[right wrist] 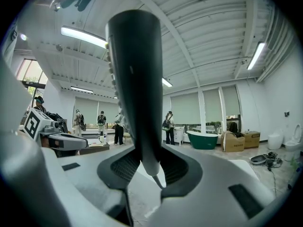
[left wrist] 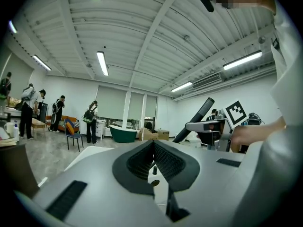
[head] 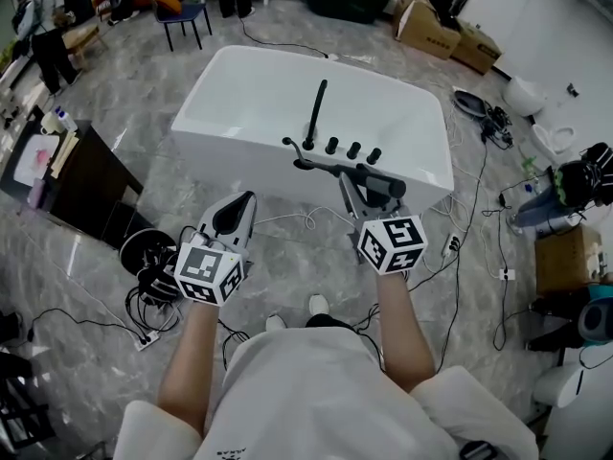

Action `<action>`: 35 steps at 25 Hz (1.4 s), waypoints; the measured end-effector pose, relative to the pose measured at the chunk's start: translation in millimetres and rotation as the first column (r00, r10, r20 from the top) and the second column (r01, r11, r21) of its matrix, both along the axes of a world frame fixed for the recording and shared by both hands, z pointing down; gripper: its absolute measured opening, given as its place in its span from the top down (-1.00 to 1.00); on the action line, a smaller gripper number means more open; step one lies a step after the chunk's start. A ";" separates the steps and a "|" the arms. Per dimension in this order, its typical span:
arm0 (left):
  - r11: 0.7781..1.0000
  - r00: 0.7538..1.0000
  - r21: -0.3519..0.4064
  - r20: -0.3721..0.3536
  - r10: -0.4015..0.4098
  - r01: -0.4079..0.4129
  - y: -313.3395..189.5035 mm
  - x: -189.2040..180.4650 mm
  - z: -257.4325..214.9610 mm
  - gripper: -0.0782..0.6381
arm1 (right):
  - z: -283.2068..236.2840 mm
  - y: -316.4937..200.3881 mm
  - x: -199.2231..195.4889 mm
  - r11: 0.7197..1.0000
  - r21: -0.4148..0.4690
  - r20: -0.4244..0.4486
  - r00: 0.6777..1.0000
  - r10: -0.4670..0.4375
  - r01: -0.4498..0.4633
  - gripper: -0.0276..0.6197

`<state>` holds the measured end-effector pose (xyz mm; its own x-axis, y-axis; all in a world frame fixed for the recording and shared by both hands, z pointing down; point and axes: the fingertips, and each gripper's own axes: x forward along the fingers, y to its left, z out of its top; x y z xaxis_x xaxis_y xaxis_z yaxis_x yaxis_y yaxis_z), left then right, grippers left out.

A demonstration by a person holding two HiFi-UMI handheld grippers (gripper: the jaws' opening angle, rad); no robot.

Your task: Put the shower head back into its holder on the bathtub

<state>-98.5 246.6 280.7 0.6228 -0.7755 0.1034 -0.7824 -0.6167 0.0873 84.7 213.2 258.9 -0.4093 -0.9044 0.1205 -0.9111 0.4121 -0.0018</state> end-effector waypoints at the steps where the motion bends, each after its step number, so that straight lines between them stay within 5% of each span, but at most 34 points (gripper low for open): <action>1: 1.000 1.000 0.002 0.003 0.001 -0.001 -0.3 -2.3 -0.3 0.75 | -0.5 -0.2 -1.9 1.000 0.000 0.000 1.000 0.000 0.000 0.47; 35: 0.998 0.999 -0.044 0.027 -0.036 0.037 -119.3 15.4 23.1 0.75 | -16.4 -121.5 6.4 0.996 0.046 0.025 0.997 -0.074 0.073 0.47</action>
<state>-83.1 127.4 303.9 0.5906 -0.7920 0.1545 -0.8068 -0.5835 0.0929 91.1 91.7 242.5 -0.4772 -0.8761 0.0686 -0.8784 0.4780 -0.0057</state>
